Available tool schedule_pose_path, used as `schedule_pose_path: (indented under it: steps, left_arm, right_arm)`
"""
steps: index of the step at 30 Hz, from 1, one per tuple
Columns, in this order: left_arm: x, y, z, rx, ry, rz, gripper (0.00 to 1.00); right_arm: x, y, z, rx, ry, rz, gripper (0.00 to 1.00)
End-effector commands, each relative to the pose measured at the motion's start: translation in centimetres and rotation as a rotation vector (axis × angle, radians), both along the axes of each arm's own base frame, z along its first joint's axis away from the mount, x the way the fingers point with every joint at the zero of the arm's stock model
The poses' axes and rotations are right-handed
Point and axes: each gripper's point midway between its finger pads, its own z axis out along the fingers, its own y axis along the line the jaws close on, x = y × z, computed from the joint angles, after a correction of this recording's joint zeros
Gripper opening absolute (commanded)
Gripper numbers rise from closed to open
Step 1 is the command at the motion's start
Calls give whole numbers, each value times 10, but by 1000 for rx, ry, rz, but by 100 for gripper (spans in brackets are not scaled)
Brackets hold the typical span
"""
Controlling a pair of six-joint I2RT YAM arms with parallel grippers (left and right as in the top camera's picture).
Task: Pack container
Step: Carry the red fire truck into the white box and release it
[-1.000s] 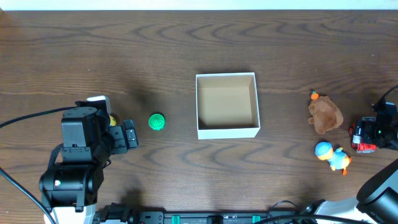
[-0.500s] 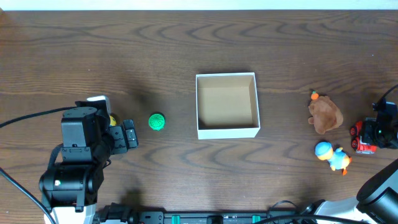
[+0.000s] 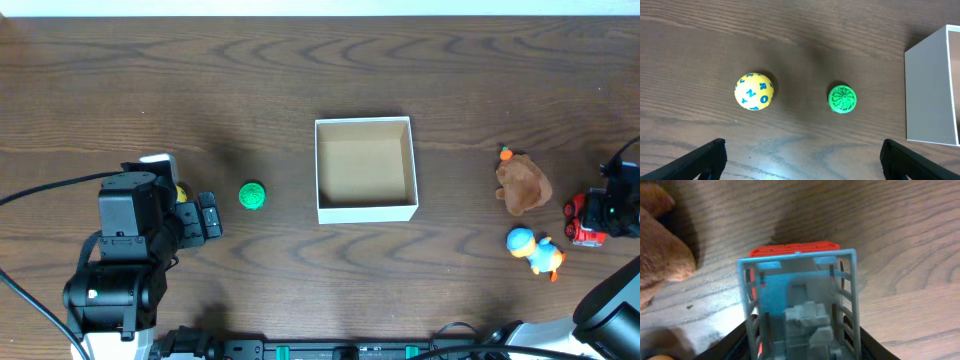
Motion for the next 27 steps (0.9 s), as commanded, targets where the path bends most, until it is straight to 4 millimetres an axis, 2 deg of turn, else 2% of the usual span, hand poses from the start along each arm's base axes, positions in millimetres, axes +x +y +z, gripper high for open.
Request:
schedule_pose_path:
  steps: [1, 6, 11, 15, 18, 20, 24, 27]
  left_arm:
    - [1, 2, 7, -3, -18, 14, 98]
    - [1, 2, 7, -3, -18, 14, 98]
    - [1, 2, 8, -3, -18, 14, 98]
    - [1, 2, 7, -3, -18, 14, 98]
    - [1, 2, 7, -3, -18, 14, 98]
    - [1, 2, 7, -3, -17, 14, 98]
    - [1, 2, 7, -3, -18, 14, 98]
    - [1, 2, 7, -3, -18, 14, 98]
  right_arm:
    - [2, 3, -1, 27, -18, -38, 32]
    - [9, 0, 17, -5, -73, -69, 23]
    - [30, 0, 64, -75, -208, -101, 10]
    - [52, 21, 112, -127, -327, -55, 4]
    - [73, 53, 150, -149, -428, 23, 1]
    - [85, 84, 177, -146, -498, 82, 1]
    - [103, 157, 226, -62, -644, 143, 1]
    - [111, 217, 250, 54, -715, 179, 1]
